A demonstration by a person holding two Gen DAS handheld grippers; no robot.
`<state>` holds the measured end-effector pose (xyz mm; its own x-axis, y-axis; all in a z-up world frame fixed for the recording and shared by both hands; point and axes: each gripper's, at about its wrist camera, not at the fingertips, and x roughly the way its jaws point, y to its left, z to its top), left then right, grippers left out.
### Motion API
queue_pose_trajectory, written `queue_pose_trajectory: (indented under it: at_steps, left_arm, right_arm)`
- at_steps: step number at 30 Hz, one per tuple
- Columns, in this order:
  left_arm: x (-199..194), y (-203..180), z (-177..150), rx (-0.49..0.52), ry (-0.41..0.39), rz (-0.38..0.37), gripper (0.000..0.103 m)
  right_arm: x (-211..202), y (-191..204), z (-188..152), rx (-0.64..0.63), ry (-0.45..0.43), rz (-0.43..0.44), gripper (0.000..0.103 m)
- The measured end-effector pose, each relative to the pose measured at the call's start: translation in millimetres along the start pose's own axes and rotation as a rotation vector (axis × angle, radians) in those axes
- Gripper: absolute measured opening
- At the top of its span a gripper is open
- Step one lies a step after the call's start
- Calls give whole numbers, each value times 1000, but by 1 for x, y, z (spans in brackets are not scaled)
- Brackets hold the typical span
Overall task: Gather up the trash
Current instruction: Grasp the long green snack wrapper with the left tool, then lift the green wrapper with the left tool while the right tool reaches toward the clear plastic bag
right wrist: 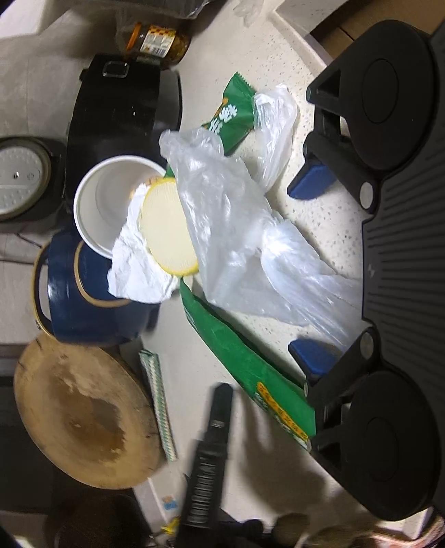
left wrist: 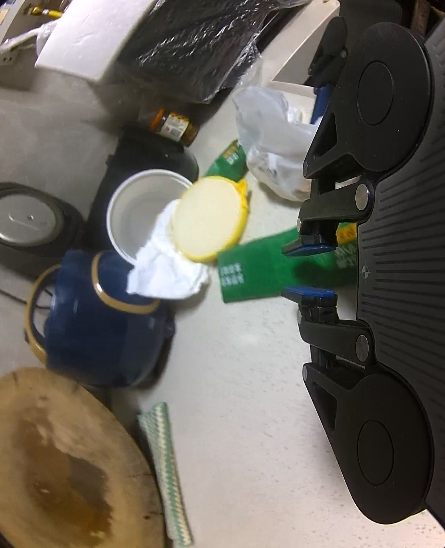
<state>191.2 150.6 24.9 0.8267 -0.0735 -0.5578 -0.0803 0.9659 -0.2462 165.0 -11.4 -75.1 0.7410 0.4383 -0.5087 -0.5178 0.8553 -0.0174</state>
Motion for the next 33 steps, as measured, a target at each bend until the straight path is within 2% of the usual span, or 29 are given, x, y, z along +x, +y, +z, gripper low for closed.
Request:
queue_pose_trajectory:
  at_steps: [2, 4, 7, 13, 15, 17, 20, 27, 29, 33]
  left_arm:
    - [4, -11, 0, 41, 12, -25, 22]
    - [9, -25, -4, 112, 28, -33, 24]
    - [17, -38, -15, 221, 53, 40, 26]
    - [22, -17, -9, 122, 44, 122, 25]
    - [24, -10, -8, 84, 62, 109, 25]
    - [24, -7, -7, 68, 68, 96, 25]
    - [27, -4, -7, 48, 78, 72, 25]
    - [27, -6, -10, 27, 82, 6, 25]
    - [25, -7, -11, 21, 81, 3, 25]
    - [23, -5, -11, 1, 85, -24, 17]
  right_arm:
    - [0, 0, 1, 1, 17, 21, 102]
    - [0, -1, 3, 4, 30, 42, 103]
    - [-1, -3, 4, -11, 51, 48, 103]
    - [1, -3, 11, -63, 128, 74, 103]
    - [1, -2, 12, -79, 140, 90, 103]
    - [-4, -2, 11, -77, 144, 90, 97]
    - [-25, -1, 8, -99, 60, 71, 96]
    - [-66, -3, 22, -122, -123, -103, 96]
    - [-73, -7, 29, -96, -156, -128, 96]
    - [-79, -14, 36, -61, -181, -166, 96]
